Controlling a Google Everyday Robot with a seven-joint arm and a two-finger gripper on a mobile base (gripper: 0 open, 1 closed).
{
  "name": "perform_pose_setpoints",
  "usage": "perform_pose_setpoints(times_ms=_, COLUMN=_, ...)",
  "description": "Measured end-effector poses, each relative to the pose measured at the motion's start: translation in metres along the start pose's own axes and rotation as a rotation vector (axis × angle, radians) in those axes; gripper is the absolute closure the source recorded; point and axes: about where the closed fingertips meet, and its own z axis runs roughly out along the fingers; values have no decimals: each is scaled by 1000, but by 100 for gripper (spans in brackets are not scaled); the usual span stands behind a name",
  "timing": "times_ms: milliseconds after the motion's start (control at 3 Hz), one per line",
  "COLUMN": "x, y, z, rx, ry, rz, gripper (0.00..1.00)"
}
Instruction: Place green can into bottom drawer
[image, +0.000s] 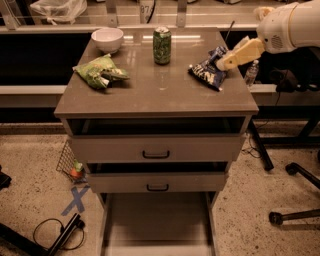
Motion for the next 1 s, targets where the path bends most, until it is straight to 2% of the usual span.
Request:
perform_pose_setpoints(times_ms=333, x=-2, y=-8, z=10, rx=26, ry=-32, rz=13, gripper=0)
perform_pose_setpoints(times_ms=667, x=-2, y=-6, z=10, rx=21, ry=-30, rz=13, gripper=0)
perform_pose_setpoints(times_ms=1000, x=-11, y=-22, z=57, rx=30, ry=-93, rz=83, gripper=0)
